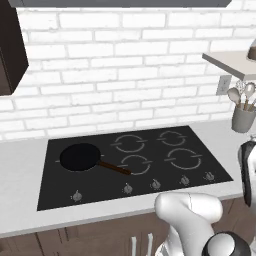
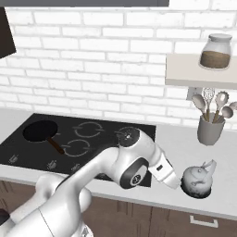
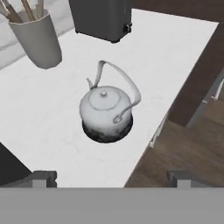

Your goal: Pick the kettle from the counter and place it on a stove burner. Then turn the burner on.

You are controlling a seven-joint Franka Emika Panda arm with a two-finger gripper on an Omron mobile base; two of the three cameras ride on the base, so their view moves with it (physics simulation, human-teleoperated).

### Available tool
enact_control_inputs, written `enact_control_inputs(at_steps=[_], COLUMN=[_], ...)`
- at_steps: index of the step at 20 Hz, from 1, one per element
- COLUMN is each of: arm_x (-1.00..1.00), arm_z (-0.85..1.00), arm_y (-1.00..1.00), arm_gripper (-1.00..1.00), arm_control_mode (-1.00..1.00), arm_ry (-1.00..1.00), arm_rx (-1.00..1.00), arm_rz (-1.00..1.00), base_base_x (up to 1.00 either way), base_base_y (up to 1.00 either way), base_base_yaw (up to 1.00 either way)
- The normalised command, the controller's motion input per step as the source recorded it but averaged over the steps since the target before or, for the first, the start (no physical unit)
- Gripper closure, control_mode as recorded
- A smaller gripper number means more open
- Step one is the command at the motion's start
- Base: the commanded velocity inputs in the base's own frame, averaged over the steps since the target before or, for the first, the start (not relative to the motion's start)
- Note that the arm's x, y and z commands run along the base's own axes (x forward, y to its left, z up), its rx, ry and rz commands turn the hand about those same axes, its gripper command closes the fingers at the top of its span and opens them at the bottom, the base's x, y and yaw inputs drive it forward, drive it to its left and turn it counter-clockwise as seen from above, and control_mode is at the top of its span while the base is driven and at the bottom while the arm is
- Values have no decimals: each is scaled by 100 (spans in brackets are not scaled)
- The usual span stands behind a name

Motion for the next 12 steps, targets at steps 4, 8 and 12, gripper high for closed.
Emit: enact_control_inputs(at_steps=[4,8,12], arm_x=[-33,-8,0], arm_z=[0,-5,-18], arm_y=[-45,-35,-34], arm_gripper=[-100,-100,-100], arm_control_mode=[-100,-100,-100], arm_ry=[0,0,0], arm_rx=[17,17,13], arm_rz=[-4,0,0], base_base_x=[0,0,0], base_base_y=[0,0,0], base_base_yaw=[0,0,0])
